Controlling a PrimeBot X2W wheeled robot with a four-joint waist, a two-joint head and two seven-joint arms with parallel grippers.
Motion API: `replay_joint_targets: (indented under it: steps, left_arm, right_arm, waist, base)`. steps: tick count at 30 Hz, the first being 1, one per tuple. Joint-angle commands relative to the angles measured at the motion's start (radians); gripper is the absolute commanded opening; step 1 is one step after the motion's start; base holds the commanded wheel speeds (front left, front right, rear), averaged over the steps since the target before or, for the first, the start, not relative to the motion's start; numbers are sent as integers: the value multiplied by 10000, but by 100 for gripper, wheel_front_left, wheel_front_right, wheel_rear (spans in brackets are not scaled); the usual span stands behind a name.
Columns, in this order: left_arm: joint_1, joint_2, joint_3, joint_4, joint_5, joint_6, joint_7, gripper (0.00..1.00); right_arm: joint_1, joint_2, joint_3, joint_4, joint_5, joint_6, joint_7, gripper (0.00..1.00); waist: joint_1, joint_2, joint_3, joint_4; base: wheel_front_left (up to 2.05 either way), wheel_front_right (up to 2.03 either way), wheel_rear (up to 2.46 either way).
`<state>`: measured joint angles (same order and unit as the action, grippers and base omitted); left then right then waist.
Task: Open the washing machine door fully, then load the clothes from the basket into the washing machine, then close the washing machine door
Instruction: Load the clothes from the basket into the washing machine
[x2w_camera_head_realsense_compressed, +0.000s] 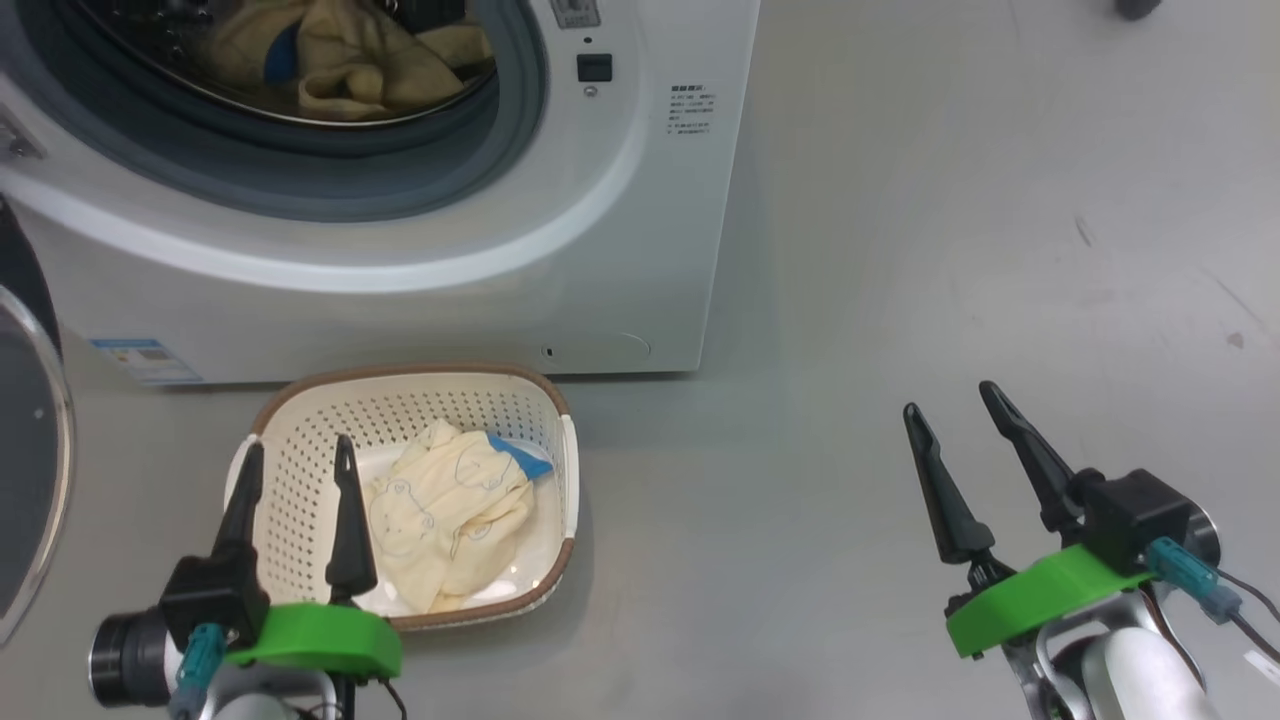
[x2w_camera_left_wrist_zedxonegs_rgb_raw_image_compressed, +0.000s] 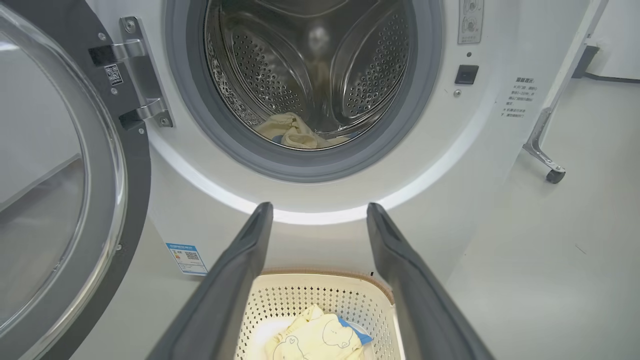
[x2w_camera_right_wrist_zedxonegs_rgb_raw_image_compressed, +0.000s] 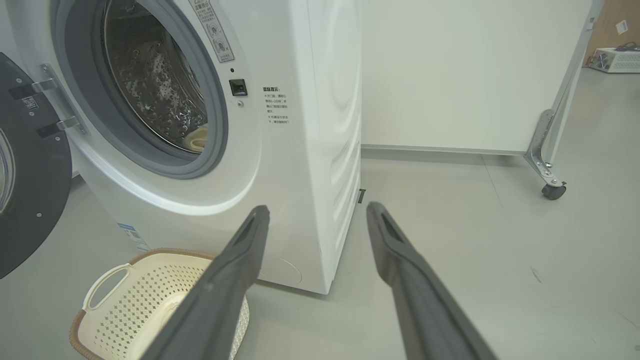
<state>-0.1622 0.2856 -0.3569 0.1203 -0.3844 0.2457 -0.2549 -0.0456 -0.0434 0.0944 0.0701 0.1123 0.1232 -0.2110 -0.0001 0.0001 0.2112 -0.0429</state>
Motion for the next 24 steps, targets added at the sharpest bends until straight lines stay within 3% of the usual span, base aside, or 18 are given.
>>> replay_joint_targets:
  steps: [1, 10, 24]
  left_arm:
    - [-35, 80, 436, -297, 102, 483, -68, 100]
    - [709, -209, 482, -164, 194, 294, -68, 100]
    - [607, -360, 597, -95, 458, 156, -68, 100]
  right_arm:
    - [40, -68, 138, -392, -96, 75, 76, 100]
    - [771, -68, -54, -845, -159, 75, 426, 100]
    - [913, -68, -129, -1244, -205, 75, 591, 100]
  waist:
    - [1, -1, -294, 80]
    - [1, -1, -988, 154]
    - [1, -1, -864, 257]
  base:
    - [0, 0, 0]
    - [0, 0, 0]
    - [0, 0, 0]
